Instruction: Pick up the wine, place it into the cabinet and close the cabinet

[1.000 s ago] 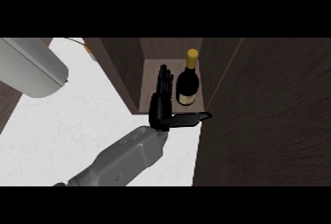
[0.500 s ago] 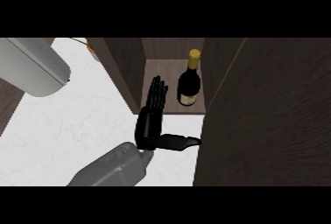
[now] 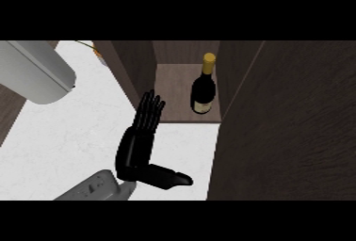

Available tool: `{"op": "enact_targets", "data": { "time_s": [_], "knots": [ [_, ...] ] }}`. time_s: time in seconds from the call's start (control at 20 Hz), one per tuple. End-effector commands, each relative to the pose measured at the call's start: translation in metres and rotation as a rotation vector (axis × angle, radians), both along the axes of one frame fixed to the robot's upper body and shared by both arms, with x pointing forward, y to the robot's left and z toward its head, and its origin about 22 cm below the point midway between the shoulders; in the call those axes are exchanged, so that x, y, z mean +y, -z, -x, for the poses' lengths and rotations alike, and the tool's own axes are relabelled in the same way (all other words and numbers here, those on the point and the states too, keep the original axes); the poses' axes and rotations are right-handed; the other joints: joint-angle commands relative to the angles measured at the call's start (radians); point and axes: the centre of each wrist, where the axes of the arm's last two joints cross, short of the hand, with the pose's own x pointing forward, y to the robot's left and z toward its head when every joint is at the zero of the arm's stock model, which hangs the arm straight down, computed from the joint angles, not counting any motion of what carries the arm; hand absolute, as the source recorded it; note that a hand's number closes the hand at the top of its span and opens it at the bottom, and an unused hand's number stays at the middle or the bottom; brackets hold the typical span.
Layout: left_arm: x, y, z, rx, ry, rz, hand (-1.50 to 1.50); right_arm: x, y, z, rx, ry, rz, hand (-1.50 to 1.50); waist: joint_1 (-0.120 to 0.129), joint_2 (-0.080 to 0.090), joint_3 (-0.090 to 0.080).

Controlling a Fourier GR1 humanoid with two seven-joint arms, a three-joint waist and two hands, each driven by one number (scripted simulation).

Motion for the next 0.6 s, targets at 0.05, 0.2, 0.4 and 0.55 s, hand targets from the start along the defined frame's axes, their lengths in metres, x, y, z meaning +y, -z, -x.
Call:
{"op": "enact_targets", "data": {
  "time_s": [0.05,0.2,0.4,0.55],
  "knots": [
    [0.044,-0.012,0.008,-0.005,0.089,-0.007,-1.5,0.001,-0.004,0.014,-0.054,-0.103,0.117,1.5,-0.003,0.0,0.0],
    [0.057,-0.029,0.048,-0.025,0.09,0.021,1.5,-0.009,0.003,0.024,-0.014,-0.183,0.128,1.5,0.005,-0.004,0.001],
    [0.088,-0.033,0.055,-0.019,0.092,0.02,1.5,0.005,-0.002,0.031,0.029,-0.291,0.1,1.5,0.005,-0.002,-0.001],
    [0.118,-0.035,0.064,-0.023,0.071,-0.013,1.5,0.017,0.0,0.038,0.038,-0.339,0.068,1.5,0.006,-0.002,-0.001]
  ]
}}
